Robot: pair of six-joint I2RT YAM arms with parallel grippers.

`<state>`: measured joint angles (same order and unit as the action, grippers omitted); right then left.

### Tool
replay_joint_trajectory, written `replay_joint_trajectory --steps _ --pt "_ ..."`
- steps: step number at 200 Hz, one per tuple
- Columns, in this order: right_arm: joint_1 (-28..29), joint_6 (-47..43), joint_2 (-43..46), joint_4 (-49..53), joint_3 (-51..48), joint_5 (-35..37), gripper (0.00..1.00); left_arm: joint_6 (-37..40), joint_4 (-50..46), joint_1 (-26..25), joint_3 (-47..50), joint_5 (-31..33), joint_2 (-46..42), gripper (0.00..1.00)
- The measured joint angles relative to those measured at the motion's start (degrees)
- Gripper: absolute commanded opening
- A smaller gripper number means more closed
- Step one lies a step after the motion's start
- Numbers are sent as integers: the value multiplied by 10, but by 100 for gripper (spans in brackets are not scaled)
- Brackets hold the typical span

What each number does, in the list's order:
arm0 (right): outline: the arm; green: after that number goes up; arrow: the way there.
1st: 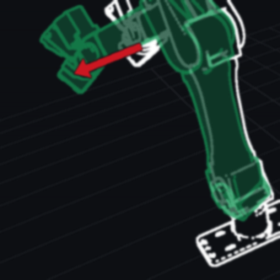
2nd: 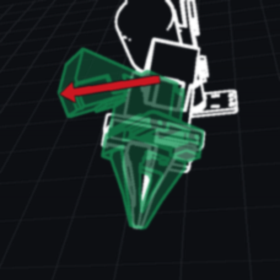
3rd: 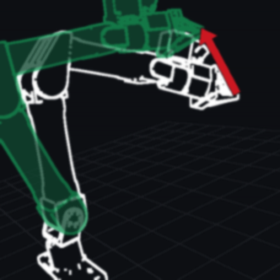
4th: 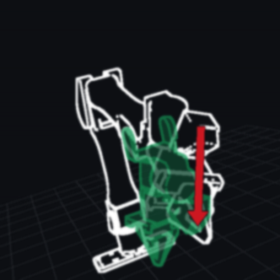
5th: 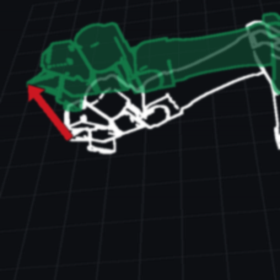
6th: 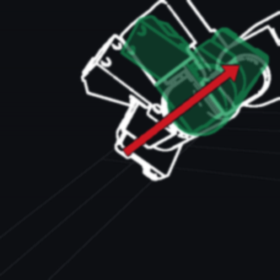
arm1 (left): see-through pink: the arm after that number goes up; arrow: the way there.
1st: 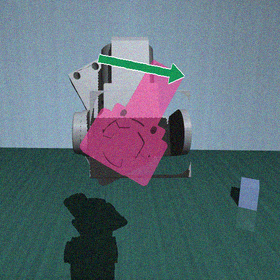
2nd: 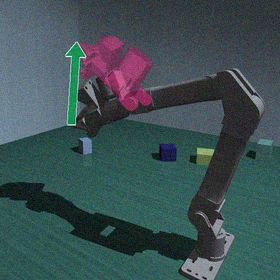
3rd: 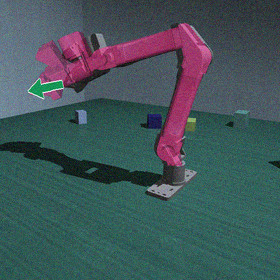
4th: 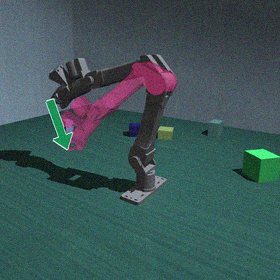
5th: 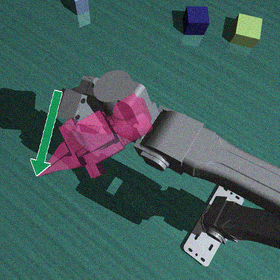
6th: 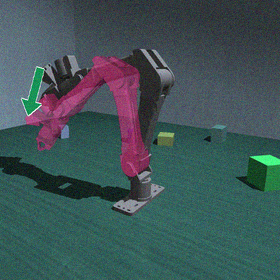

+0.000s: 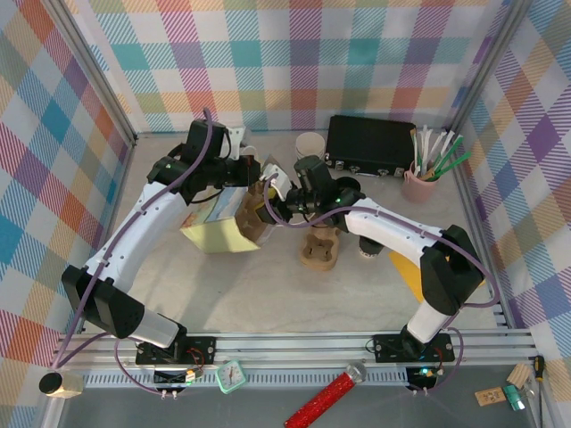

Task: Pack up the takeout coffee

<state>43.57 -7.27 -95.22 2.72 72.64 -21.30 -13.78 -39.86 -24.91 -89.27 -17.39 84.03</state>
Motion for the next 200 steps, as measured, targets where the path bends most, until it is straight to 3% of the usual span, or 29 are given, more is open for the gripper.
replay_joint_trajectory --steps 171,200 --pt "-4 14 -37 0 36 33 50 -47 47 18 24 3 -3 0" --pt "-5 26 -38 -4 36 37 45 -60 61 19 29 0 -3 0"
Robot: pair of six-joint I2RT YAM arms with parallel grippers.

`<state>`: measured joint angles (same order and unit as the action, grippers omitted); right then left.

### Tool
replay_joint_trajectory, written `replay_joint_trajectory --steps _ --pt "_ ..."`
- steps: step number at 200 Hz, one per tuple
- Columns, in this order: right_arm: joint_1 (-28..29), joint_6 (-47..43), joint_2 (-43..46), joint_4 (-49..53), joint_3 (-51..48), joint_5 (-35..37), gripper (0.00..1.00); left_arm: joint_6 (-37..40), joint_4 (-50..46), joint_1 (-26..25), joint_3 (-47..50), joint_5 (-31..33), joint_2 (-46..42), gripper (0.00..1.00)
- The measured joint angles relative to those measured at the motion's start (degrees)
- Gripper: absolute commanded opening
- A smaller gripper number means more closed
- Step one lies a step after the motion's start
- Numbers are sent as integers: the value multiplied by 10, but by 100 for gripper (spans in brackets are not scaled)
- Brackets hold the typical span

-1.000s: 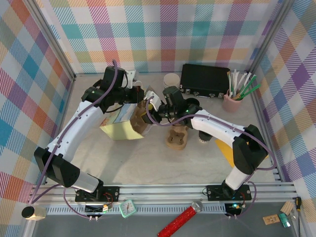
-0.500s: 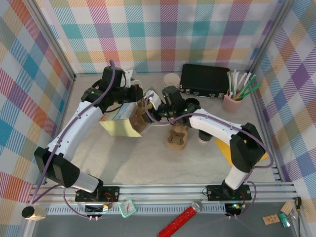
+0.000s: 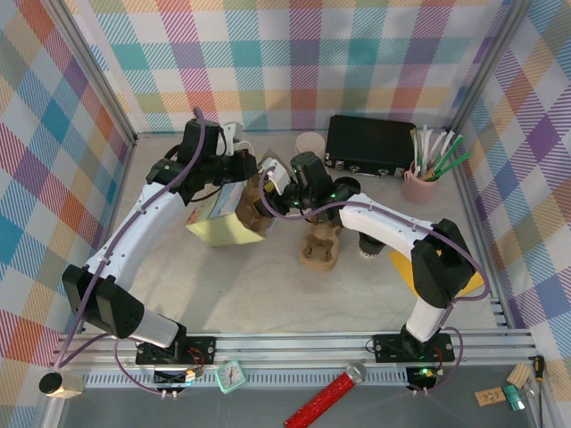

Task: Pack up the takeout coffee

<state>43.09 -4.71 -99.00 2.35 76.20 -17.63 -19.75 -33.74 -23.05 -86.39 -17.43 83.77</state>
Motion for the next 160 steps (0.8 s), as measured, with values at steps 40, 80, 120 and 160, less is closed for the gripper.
replay_joint_trajectory --steps 40,80,120,160 --pt "0 10 -9 -20 1 -2 47 -5 5 3 1 2 0 0" --pt "1 33 -18 -58 -5 14 49 -28 38 7 18 1 0 0" --pt "5 50 -34 -113 -13 27 49 -46 41 12 19 3 0 0" --pt "11 62 -50 -152 -13 52 47 -74 54 18 25 5 1 0"
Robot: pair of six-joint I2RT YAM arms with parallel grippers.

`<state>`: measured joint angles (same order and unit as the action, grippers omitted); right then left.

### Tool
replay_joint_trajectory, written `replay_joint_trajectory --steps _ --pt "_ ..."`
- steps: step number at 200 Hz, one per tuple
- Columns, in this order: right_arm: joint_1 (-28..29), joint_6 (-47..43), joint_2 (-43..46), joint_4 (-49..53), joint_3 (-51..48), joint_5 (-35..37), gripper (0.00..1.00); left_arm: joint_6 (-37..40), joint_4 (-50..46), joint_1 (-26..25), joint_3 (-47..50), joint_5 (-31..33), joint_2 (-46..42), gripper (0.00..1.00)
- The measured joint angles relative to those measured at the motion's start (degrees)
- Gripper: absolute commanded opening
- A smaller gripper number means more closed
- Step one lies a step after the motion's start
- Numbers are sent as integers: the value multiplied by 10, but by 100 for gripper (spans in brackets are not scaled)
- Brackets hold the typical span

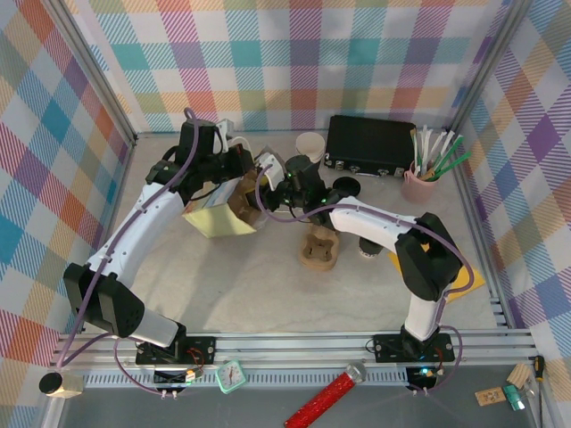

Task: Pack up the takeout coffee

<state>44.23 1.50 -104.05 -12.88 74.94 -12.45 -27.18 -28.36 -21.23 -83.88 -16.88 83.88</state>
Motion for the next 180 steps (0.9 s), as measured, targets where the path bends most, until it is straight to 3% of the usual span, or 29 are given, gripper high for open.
replay_joint_trajectory --steps 75,119,180 --pt "9 11 2 -36 -29 31 48 -8 -5 8 5 -11 0 0" --pt "22 11 -3 27 -76 35 47 -20 44 5 -2 -67 -5 0" --pt "23 11 -7 33 -52 32 48 -35 54 5 0 -93 -5 0"
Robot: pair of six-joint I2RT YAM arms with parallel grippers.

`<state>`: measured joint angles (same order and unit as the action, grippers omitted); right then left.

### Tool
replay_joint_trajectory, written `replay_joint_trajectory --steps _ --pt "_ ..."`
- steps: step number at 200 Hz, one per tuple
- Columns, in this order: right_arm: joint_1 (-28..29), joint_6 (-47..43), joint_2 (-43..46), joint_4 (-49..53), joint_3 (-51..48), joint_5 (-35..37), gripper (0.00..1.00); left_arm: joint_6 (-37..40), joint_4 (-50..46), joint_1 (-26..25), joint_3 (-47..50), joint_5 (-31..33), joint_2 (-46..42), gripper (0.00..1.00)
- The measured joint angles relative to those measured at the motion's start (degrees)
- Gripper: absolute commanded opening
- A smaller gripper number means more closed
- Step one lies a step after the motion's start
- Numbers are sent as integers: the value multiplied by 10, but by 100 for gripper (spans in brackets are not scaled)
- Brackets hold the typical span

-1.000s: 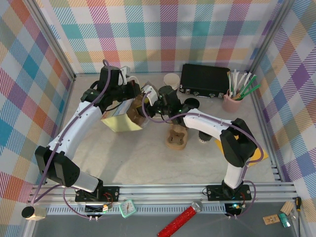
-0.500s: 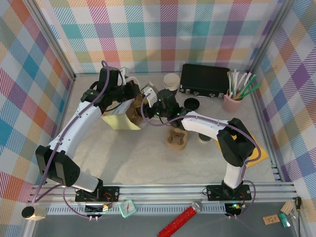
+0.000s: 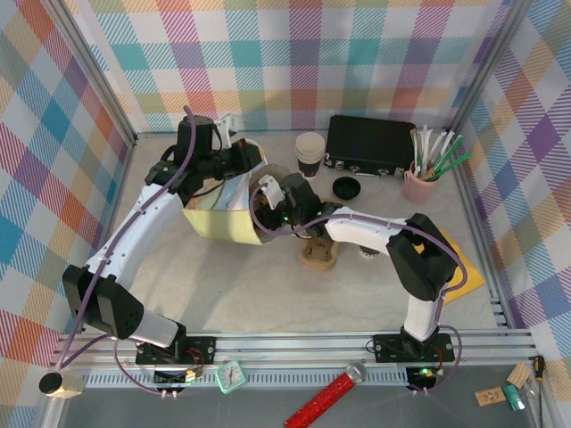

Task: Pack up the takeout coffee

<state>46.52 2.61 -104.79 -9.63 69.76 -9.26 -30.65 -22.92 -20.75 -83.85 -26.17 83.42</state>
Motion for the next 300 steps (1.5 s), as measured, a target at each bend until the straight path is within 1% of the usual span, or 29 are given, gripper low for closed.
replay_joint_trajectory --steps 50,103,130,162,207,264,300 --pt "0 2 -30 0 40 -4 48 -1 18 0 16 -4 -3 0" --pt "0 21 -40 -5 60 -30 48 -15 28 0 32 -9 -5 0" --pt "0 26 -44 -6 72 -39 50 -21 40 0 34 -14 -7 0" --pt "0 35 -72 -11 103 -54 50 -39 66 0 39 -20 -9 0" --pt "0 52 -98 -14 104 -67 50 -46 81 0 45 -26 -11 0" --pt "0 60 -99 -19 105 -69 50 -50 87 0 51 -30 -12 0" --pt "0 64 -121 -23 131 -69 52 -56 96 0 58 -28 -14 0"
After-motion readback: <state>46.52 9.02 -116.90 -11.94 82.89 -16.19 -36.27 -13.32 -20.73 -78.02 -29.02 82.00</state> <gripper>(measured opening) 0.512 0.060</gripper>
